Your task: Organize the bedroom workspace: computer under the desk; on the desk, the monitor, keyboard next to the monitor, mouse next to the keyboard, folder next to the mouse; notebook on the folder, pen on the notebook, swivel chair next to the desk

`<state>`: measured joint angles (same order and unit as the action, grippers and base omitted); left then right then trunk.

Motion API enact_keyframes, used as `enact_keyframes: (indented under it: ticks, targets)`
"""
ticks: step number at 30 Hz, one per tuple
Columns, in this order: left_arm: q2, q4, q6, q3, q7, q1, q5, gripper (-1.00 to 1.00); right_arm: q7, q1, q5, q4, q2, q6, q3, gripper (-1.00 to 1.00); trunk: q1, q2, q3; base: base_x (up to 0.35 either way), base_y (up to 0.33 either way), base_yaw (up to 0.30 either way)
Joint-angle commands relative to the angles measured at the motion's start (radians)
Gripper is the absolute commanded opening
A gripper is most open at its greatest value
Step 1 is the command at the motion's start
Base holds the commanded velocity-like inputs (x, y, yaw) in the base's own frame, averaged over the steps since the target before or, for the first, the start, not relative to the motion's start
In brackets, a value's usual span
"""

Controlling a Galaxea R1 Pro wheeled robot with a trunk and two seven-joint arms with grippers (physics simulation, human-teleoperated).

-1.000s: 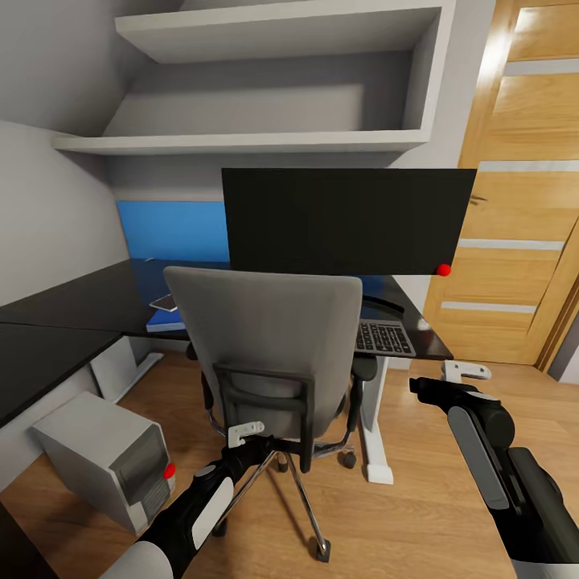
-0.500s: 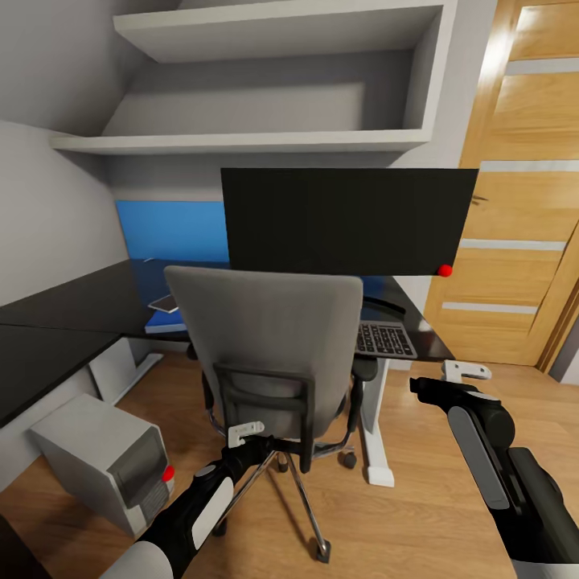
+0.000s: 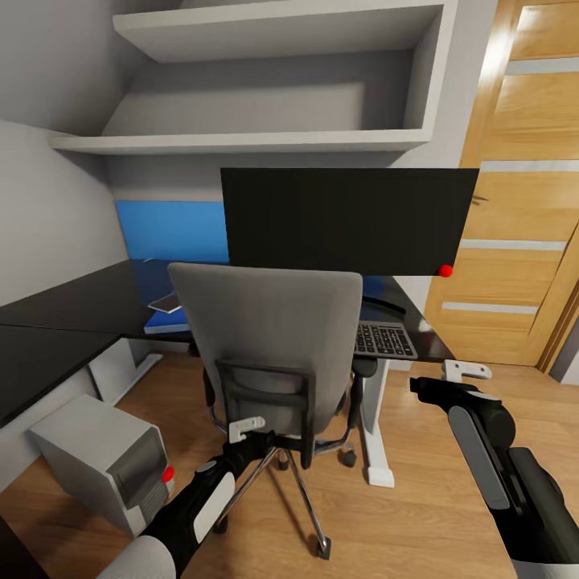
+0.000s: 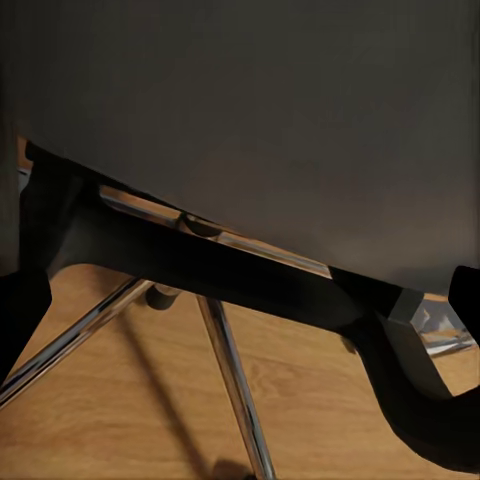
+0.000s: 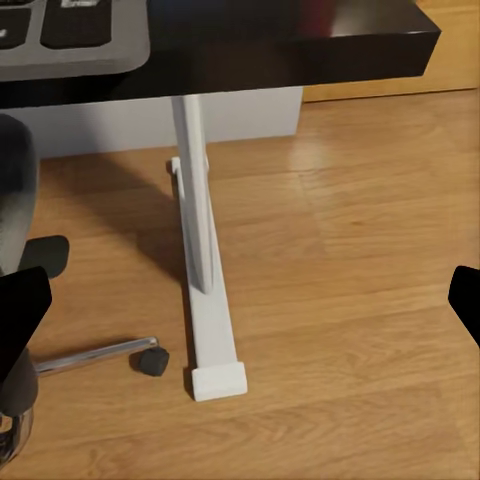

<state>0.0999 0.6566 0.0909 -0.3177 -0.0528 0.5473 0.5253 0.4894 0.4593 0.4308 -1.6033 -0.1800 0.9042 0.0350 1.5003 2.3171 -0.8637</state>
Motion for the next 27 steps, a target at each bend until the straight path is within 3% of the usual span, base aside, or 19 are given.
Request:
enact_keyframes:
  ticks: [1,15,27]
  targets:
    - [-0.001,0.002,0.003,-0.004,-0.006,0.001,0.009,1.00,0.010,0.001,0.009,-0.001,-0.001,0.002,0.002,1.00,0.000,0.000,-0.001,0.000,0.000,0.000]
    - [-0.002,0.002,-0.002,-0.006,-0.006,-0.005,0.003,1.00,0.011,-0.001,0.009,-0.001,-0.001,0.002,0.005,1.00,0.000,0.000,-0.001,-0.011,0.000,0.000]
    - [-0.002,0.003,0.001,-0.006,-0.004,-0.008,0.005,1.00,0.010,-0.002,0.010,-0.001,-0.001,0.002,0.005,1.00,0.000,0.000,-0.001,-0.289,0.000,0.000]
